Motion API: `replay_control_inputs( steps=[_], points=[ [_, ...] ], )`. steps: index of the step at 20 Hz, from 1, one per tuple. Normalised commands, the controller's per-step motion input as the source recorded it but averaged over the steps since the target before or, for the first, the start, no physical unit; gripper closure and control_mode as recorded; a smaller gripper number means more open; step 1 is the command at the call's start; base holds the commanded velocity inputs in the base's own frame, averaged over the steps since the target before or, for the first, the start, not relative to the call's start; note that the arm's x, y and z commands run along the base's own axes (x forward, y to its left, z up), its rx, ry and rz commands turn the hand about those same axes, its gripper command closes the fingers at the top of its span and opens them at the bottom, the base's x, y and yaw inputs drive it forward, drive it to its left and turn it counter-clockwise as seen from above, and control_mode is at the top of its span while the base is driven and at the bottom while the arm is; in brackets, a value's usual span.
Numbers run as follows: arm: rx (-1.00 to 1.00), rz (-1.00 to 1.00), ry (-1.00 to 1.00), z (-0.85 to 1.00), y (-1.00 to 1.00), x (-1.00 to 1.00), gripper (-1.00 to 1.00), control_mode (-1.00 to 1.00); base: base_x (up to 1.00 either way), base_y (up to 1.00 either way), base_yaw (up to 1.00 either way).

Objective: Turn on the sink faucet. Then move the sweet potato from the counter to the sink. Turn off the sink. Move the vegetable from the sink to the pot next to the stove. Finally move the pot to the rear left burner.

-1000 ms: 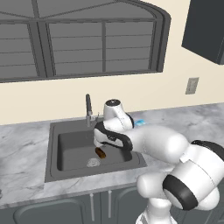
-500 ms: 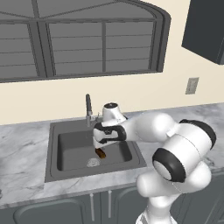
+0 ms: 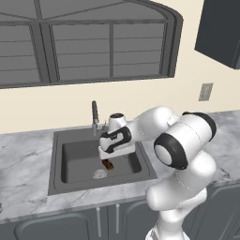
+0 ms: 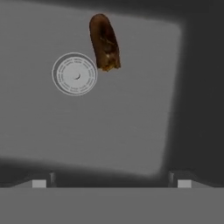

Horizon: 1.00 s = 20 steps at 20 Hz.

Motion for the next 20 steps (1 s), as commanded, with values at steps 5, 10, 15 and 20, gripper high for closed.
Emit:
replay_control_inputs(
  steps=[5,10,15,20],
  points=[
    [0.0,-0.12,0.02,-0.35,0.12,0.31,-1.0,-1.0,0.0,0.0,0.0],
    [0.0,-0.12,0.0,-0.33,0.11,0.35,-1.0,-1.0,0.0,0.0,0.0],
    [0.0,-0.12,0.0,-0.27,0.01,0.36,-1.0,-1.0,0.0,0.0,0.0],
    [-0.02,-0.07,0.0,-0.26,0.05,0.33,-1.0,-1.0,0.0,0.0,0.0]
  ],
)
